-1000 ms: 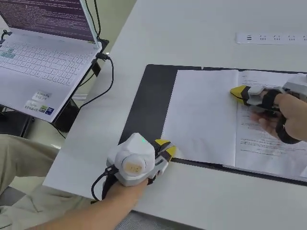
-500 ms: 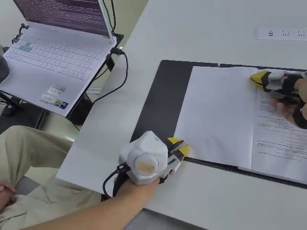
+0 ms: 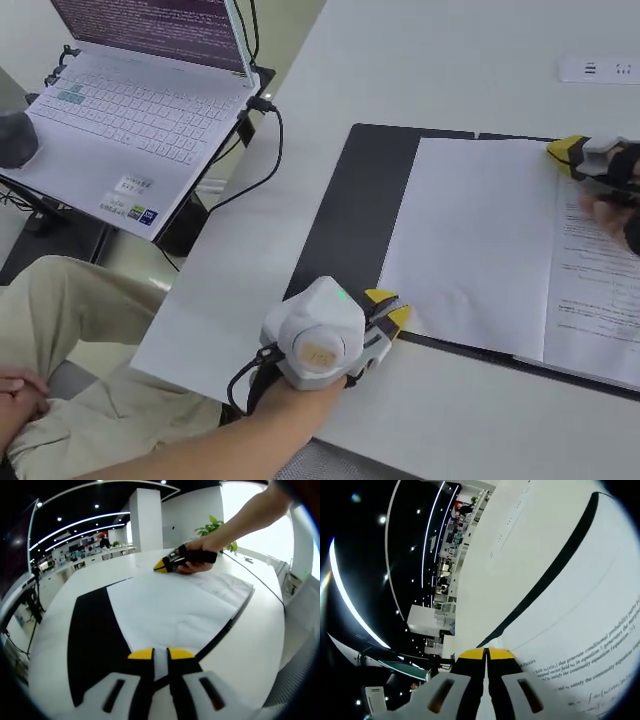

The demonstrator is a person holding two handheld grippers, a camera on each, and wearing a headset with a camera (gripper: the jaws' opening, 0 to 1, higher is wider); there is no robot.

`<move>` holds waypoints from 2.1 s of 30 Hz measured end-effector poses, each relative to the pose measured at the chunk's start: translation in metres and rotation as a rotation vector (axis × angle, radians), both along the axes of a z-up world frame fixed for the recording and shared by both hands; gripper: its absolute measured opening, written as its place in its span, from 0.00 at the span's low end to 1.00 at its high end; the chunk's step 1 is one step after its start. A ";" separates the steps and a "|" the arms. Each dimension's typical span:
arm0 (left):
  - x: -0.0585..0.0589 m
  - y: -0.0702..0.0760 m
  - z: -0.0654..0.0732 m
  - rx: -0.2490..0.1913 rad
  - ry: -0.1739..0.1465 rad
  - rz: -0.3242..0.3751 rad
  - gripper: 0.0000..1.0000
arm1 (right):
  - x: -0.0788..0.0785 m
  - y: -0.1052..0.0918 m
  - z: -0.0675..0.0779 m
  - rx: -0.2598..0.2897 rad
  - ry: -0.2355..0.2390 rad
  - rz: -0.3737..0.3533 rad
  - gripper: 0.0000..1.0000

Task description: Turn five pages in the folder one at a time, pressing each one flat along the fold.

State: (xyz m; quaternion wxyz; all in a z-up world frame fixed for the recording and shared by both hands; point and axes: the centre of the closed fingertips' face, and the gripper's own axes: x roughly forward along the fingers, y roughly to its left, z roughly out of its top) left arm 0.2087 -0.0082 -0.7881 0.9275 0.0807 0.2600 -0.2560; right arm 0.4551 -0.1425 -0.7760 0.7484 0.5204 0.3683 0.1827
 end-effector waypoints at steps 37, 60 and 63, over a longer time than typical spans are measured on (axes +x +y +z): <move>0.000 0.000 0.000 0.005 0.008 -0.013 0.08 | -0.040 0.000 -0.009 0.046 0.057 0.148 0.00; -0.001 -0.001 0.000 0.010 0.015 -0.019 0.08 | -0.122 0.000 -0.001 0.097 0.101 0.280 0.00; -0.002 -0.001 0.000 0.012 0.011 -0.021 0.08 | -0.145 0.006 -0.001 0.075 0.101 0.375 0.00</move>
